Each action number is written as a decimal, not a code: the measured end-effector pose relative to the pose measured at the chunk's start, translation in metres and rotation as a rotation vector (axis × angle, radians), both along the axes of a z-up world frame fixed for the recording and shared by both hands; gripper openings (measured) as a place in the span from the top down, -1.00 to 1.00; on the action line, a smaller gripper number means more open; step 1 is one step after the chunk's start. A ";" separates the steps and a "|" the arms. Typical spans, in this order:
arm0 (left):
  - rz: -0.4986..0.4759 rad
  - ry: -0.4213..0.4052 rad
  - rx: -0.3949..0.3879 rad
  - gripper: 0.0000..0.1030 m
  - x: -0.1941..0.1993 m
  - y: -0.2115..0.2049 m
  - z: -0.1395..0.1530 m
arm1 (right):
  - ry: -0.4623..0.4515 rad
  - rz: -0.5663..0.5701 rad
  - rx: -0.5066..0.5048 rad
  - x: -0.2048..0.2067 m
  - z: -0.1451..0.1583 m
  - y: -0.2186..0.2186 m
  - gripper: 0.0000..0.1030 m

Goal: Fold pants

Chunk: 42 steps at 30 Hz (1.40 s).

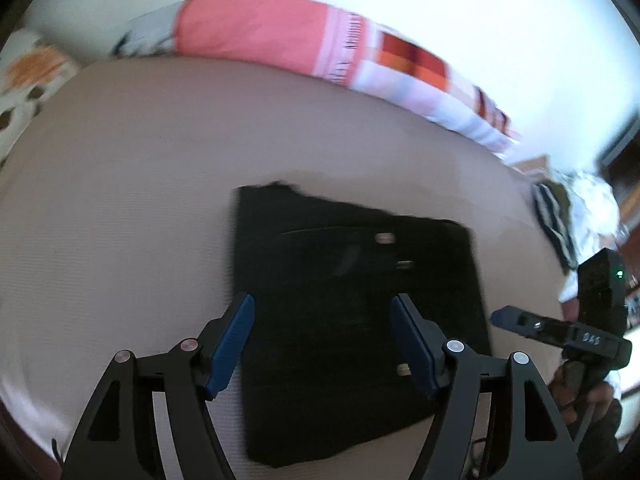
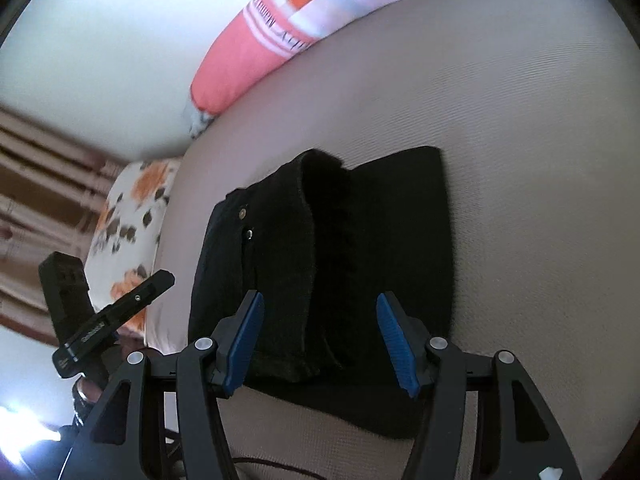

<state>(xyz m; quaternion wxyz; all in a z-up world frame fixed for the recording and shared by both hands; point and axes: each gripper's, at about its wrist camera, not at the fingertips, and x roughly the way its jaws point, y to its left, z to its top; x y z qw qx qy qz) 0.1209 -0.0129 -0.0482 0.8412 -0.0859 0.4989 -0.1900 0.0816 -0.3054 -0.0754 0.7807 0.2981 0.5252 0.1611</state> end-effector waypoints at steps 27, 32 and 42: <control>0.110 0.084 0.003 -0.38 0.017 0.028 -0.024 | -0.060 -0.033 0.133 0.044 0.009 0.012 0.80; 0.067 0.038 0.017 -0.38 0.025 0.013 -0.010 | -0.096 -0.117 0.094 0.021 0.027 -0.015 0.81; -0.023 0.065 0.158 -0.38 0.042 -0.023 -0.042 | 0.046 -0.195 -0.024 0.018 -0.041 -0.040 0.58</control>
